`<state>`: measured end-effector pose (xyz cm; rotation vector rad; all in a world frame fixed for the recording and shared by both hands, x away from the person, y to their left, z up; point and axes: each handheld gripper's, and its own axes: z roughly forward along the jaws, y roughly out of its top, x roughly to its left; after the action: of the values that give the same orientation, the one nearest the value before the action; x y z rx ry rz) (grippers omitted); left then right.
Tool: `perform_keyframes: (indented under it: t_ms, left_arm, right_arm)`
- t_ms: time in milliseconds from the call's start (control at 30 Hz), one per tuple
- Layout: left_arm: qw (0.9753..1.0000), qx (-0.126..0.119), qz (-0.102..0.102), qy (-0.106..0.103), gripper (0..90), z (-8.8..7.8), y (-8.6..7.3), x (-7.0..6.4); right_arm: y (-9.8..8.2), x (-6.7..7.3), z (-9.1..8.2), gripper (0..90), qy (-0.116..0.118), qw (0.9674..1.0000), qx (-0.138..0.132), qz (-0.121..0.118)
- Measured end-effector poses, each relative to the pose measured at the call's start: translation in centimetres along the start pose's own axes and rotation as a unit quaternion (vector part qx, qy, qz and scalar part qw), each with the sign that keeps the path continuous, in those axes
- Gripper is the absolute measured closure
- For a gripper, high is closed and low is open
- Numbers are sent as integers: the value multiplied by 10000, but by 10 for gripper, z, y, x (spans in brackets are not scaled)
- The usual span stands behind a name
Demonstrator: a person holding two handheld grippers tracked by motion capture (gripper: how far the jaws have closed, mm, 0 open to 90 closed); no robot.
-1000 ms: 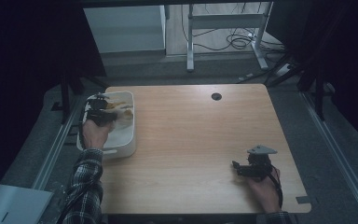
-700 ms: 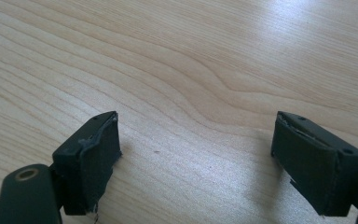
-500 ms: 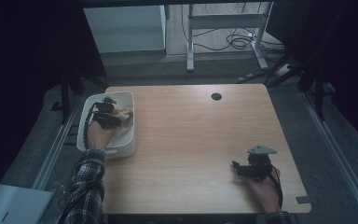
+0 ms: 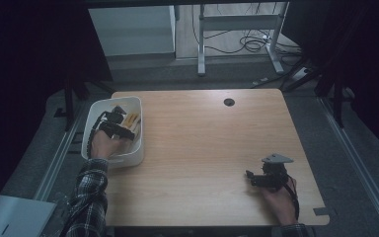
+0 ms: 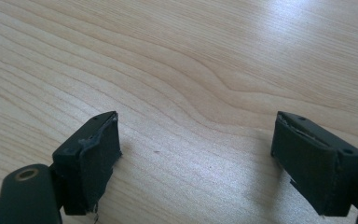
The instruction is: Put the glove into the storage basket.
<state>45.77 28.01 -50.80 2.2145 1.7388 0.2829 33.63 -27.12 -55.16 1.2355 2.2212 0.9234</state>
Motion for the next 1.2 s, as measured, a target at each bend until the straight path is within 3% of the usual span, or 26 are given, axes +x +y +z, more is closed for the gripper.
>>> perform_keyframes:
  t_ms: [100, 233, 300, 400, 600, 700, 733, 900, 1000, 1033, 1100, 1200]
  left_arm:
    - [9998, -176, 38, -74, 112, -9, -1, 4]
    - [9990, -441, -92, -71, 170, -19, -3, 8]
    - [9985, -511, -167, -111, 321, -22, -3, 11]
    - [9986, -372, -263, -254, 432, -17, -4, 14]
    - [9985, -28, -341, -429, 477, -3, -2, 14]
    - [9979, 19, -341, -556, 504, -1, 1, 12]
    - [9972, 54, -334, -661, 505, -1, 3, 9]
    - [9972, 81, -198, -712, 490, -1, 5, 1]
    - [9967, -70, -253, -770, 431, -4, 3, 3]
    - [9967, -150, -264, -754, 387, -5, 2, 4]
    - [9975, -366, -288, -524, 313, -9, 1, 6]
    - [9972, -559, -272, -428, 250, -13, -2, 10]
  right_arm:
    - [0, 0, 0, 158, 0, 10000, 1, 3]
    - [0, 0, 0, 158, 0, 10000, 1, 3]
    - [0, 0, 0, 157, -1, 10000, 2, 4]
    - [0, 0, 0, 157, 0, 10000, 1, 1]
    - [0, 0, 0, 158, 0, 10000, -2, -2]
    - [0, 0, 0, 158, 0, 10000, 0, 1]
    - [0, 0, 0, 157, 0, 10000, 0, 1]
    - [0, 0, 0, 158, 1, 10000, 2, 5]
    - [0, 0, 0, 157, 0, 10000, 3, 5]
    - [0, 0, 0, 158, 0, 10000, 2, 6]
    - [0, 0, 0, 158, 0, 10000, 2, 5]
    - [0, 0, 0, 158, 0, 10000, 2, 3]
